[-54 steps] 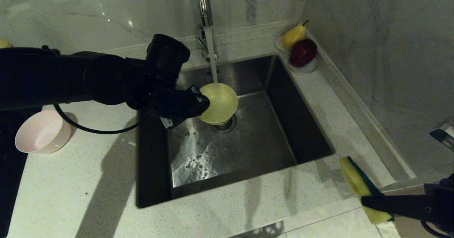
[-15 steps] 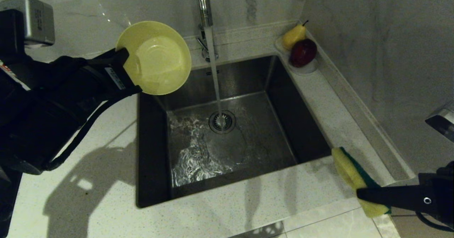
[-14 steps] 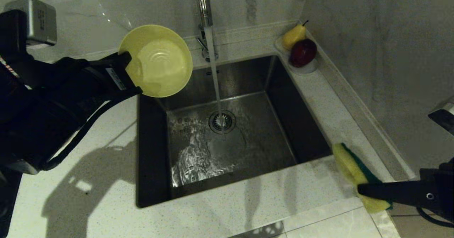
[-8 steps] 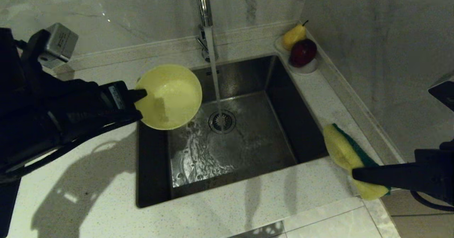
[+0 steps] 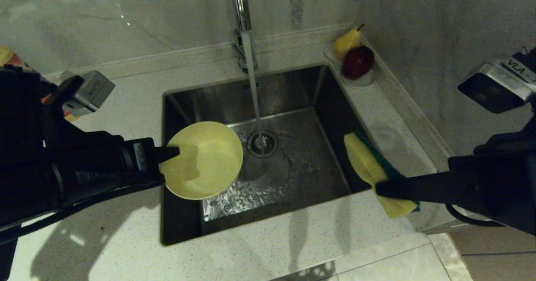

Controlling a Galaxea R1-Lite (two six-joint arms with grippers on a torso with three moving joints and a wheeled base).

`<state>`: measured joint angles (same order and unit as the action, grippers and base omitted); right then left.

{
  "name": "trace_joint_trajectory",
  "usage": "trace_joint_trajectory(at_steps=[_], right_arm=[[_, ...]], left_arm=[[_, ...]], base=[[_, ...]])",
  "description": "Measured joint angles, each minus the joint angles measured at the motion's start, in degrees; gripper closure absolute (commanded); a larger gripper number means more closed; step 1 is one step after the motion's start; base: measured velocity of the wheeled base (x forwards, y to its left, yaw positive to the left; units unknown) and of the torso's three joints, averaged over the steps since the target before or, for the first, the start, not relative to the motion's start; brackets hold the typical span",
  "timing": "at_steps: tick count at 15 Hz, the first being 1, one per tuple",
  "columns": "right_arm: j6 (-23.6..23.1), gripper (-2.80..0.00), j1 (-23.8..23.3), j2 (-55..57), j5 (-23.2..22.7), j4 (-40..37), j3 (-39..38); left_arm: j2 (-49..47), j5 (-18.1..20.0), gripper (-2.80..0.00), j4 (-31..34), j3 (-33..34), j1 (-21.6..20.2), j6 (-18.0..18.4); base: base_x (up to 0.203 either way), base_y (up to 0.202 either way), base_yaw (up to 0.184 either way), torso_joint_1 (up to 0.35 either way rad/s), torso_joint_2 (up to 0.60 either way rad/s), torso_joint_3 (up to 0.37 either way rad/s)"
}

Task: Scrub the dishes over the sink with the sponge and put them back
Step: Wipe the bowl

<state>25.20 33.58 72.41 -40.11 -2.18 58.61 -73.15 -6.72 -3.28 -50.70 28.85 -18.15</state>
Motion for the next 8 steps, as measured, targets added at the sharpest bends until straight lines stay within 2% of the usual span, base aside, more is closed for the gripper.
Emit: trace_joint_trajectory(at_steps=[4, 8], right_arm=[[-0.09, 0.0, 1.48, 2.52, 0.06, -0.05, 1.06], [-0.34, 0.0, 4.22, 7.65, 3.18, -0.92, 6.54]], left_arm=[[1.07, 0.98, 0.0, 5.97, 1.07, 0.8, 0.38], [1.76, 1.0, 0.0, 5.91, 2.06, 3.19, 1.94]], base=[[0.0, 0.0, 0.0, 0.0, 0.0, 0.0], [0.0, 0.0, 0.0, 0.0, 0.0, 0.0]])
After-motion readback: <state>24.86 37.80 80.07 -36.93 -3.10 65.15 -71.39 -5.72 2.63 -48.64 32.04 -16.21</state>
